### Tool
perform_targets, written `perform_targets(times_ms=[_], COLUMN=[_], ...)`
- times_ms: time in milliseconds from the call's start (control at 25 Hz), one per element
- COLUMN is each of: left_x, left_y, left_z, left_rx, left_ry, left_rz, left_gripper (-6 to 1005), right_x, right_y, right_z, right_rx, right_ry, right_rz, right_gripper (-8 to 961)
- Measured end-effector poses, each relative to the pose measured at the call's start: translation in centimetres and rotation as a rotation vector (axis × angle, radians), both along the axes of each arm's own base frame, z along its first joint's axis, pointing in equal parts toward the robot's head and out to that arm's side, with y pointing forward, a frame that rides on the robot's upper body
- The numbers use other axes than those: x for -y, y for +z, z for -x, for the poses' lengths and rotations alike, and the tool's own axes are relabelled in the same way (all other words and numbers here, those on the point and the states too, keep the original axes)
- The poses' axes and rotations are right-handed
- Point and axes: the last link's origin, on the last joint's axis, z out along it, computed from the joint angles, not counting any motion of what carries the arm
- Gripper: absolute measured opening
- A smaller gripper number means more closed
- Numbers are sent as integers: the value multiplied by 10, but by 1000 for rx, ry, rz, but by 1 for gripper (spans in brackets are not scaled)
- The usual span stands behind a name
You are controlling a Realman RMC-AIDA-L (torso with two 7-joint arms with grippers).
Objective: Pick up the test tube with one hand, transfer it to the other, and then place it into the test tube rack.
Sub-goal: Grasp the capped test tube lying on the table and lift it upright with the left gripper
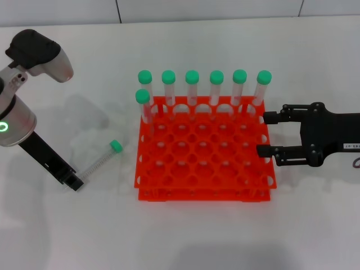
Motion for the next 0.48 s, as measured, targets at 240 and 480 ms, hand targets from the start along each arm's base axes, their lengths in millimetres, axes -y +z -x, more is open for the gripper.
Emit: perform_targets(times_ms=[240, 480], left_x=[-2, -3], left_y=[0, 0], left_z=[0, -1], left_rx=[7, 10], left_ry=[-2, -16], left_rz=[-14, -21], left_gripper=[198, 202], right_x=[0, 0], right_y=[0, 0], right_z=[0, 0], right_rx=[0, 0], right_ry=[0, -1], right_rz=[0, -1], right_gripper=[631, 629])
